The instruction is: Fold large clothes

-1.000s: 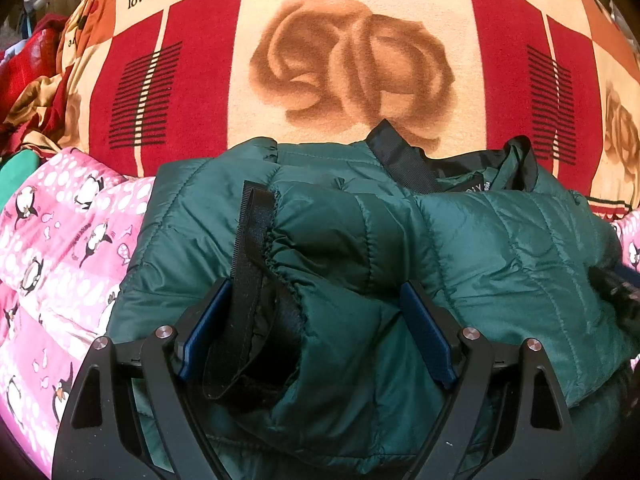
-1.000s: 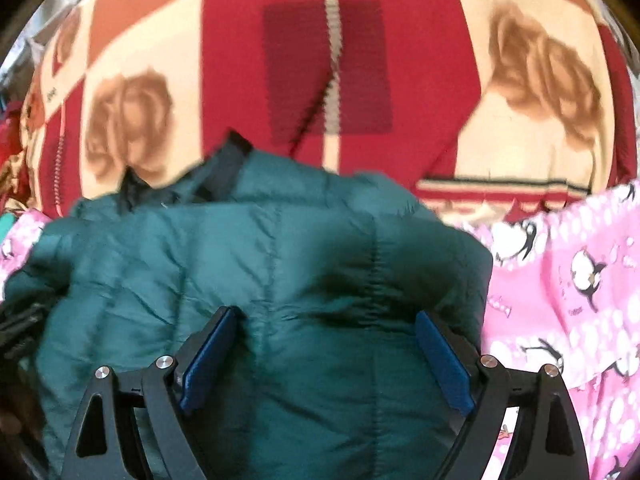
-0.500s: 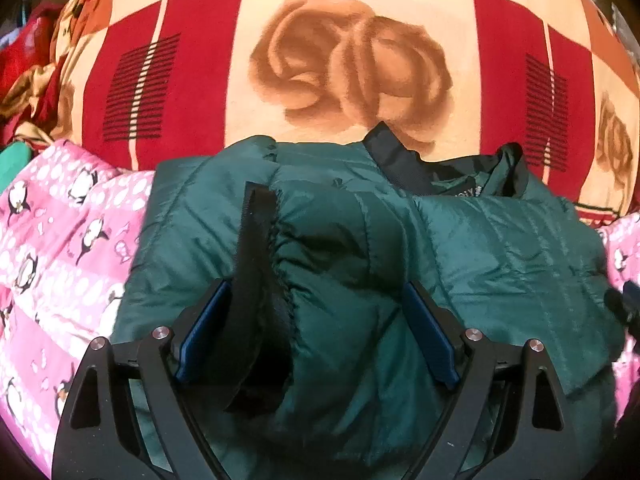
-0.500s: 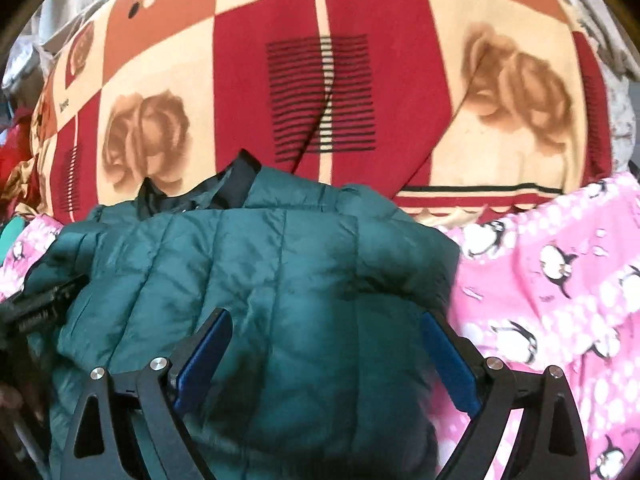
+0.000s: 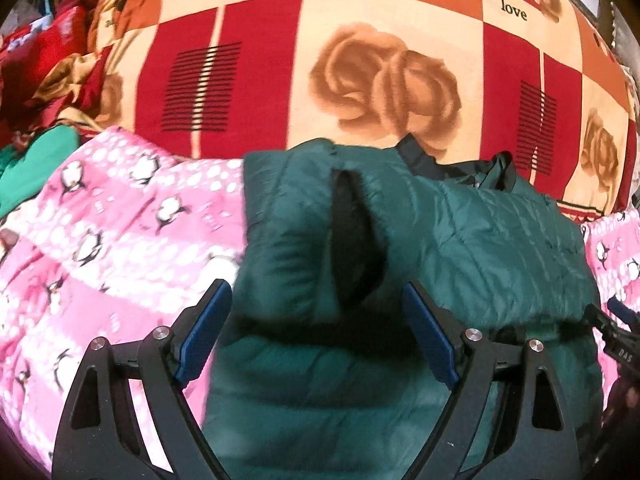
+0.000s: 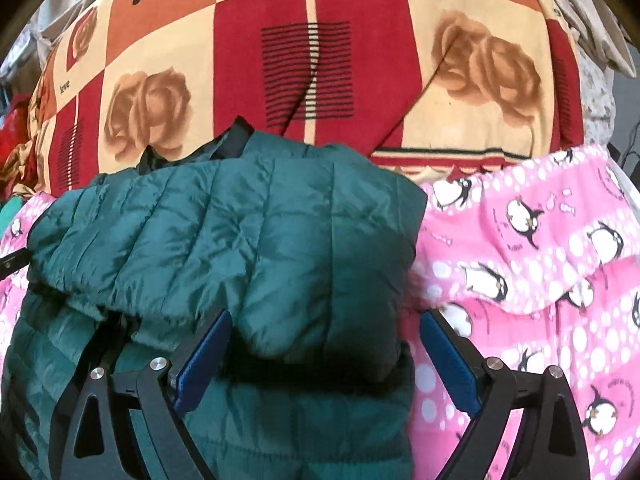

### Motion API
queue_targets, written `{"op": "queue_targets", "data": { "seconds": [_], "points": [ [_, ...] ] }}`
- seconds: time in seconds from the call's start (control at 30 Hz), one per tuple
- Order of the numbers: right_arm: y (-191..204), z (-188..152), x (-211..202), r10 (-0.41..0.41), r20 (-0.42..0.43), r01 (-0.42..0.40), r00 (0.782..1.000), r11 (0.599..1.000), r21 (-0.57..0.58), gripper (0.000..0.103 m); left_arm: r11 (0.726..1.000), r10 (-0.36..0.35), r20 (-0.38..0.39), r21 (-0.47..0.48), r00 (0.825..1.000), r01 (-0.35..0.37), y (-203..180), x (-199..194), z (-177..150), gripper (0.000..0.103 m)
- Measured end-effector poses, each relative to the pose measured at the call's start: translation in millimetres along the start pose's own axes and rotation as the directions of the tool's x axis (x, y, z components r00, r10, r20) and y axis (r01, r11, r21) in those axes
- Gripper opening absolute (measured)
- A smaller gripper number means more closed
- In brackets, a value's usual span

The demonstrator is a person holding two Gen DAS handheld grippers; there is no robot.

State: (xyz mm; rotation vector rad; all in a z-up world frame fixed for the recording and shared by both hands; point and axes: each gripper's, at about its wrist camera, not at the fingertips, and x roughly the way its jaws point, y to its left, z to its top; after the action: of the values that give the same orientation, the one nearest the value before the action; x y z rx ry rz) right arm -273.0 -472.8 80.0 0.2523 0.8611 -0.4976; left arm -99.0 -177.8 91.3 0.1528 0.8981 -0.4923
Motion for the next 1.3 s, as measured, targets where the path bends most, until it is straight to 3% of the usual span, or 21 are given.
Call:
{"op": "queue_targets", "data": {
  "seconds": [0.27,0.57,1.3],
  "points": [
    [-6,-24,-14,-0.003,-0.032,0.004,0.999,1.0,0.016,0.093,0.999,0.033,-0.047,-0.006,0.998,-0.034,30,-16,-34,0.087],
    [-9,-53,-37,0.0,-0.057,0.001,0.998,1.0,0.022,0.093,0.999,0.019,-0.098,-0.035,0.995,-0.022,48,-27,-69,0.087],
    [-12,-125,-93,-0.007,-0.086,0.008,0.996,1.0,0.019,0.093,0.997,-0.077,-0.159,-0.034,0.984,0.072,60,-71,-137,0.087]
  ]
}}
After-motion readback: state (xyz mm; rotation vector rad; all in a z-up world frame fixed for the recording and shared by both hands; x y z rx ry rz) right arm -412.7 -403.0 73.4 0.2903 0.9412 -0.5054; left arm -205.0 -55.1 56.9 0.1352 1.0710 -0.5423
